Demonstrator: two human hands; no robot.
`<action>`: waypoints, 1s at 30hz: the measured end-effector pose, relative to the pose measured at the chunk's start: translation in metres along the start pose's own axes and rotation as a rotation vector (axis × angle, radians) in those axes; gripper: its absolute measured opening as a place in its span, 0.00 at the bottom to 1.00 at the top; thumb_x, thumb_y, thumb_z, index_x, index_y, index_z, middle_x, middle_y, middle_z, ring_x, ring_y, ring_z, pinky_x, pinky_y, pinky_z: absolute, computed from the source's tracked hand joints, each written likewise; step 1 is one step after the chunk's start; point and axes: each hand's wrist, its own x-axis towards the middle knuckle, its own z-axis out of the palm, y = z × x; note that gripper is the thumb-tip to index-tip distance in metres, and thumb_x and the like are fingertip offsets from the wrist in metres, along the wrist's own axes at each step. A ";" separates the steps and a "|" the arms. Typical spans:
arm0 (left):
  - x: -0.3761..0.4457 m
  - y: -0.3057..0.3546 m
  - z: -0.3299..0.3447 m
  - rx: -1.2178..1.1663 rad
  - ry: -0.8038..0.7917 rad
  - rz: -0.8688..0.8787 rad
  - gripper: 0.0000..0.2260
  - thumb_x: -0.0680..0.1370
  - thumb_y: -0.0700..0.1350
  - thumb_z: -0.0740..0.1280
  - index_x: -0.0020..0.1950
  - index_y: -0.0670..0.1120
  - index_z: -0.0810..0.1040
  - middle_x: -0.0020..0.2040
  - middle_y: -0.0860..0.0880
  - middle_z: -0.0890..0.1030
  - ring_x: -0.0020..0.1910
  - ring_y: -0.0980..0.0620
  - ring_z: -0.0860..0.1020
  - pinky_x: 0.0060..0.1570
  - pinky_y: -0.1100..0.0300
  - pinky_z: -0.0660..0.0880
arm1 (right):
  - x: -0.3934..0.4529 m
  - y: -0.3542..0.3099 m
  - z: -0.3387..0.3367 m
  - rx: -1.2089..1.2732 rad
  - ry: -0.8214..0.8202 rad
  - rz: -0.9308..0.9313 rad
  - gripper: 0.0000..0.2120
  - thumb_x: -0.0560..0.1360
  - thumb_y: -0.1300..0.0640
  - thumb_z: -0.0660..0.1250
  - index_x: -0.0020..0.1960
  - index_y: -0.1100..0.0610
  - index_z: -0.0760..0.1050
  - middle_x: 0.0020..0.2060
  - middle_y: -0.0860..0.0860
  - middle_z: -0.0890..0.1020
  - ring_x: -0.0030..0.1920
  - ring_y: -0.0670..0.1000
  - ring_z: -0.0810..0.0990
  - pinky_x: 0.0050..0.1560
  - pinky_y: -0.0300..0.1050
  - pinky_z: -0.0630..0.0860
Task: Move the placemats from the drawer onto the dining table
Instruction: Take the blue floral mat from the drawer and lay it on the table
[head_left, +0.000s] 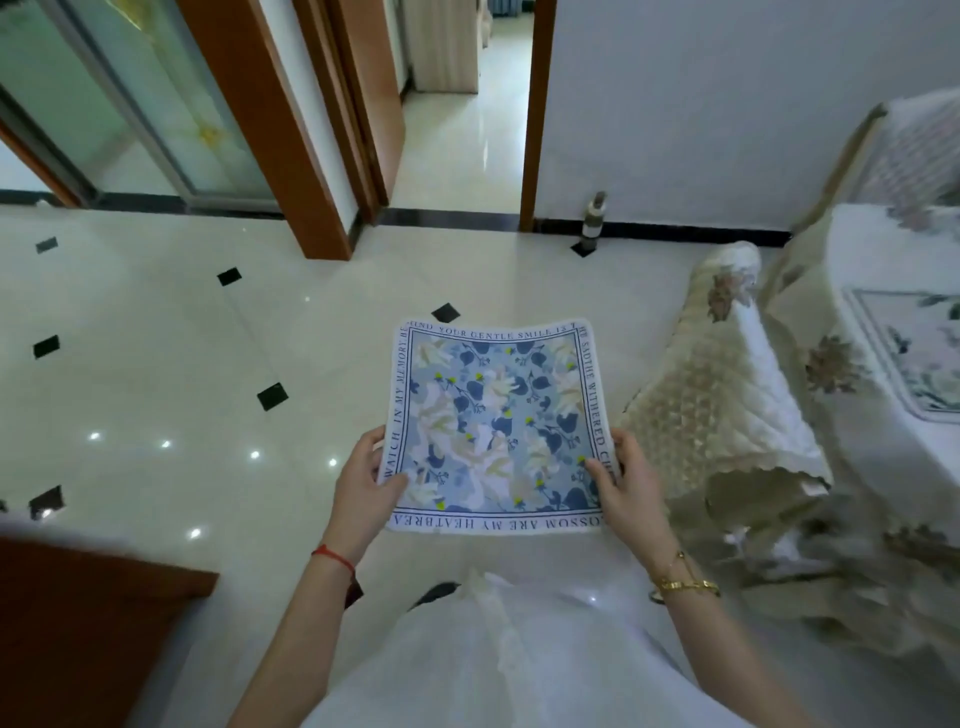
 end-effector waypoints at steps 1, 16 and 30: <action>0.022 0.009 0.005 0.002 -0.005 0.000 0.22 0.73 0.30 0.66 0.60 0.53 0.70 0.51 0.51 0.82 0.52 0.48 0.81 0.53 0.46 0.78 | 0.022 -0.002 -0.001 0.002 0.004 0.003 0.15 0.77 0.57 0.66 0.61 0.54 0.68 0.49 0.46 0.82 0.46 0.46 0.82 0.47 0.53 0.81; 0.397 0.122 0.108 0.024 -0.192 0.082 0.24 0.71 0.32 0.67 0.54 0.61 0.72 0.52 0.49 0.83 0.51 0.48 0.82 0.53 0.44 0.78 | 0.369 -0.004 -0.001 0.012 0.170 0.103 0.14 0.77 0.60 0.65 0.62 0.54 0.68 0.48 0.40 0.79 0.45 0.33 0.79 0.40 0.26 0.74; 0.705 0.279 0.309 0.123 -0.524 0.155 0.23 0.74 0.31 0.66 0.55 0.59 0.71 0.51 0.52 0.83 0.50 0.51 0.82 0.46 0.54 0.81 | 0.652 0.030 -0.092 0.103 0.450 0.295 0.15 0.78 0.58 0.65 0.63 0.55 0.67 0.52 0.45 0.80 0.48 0.40 0.80 0.47 0.41 0.80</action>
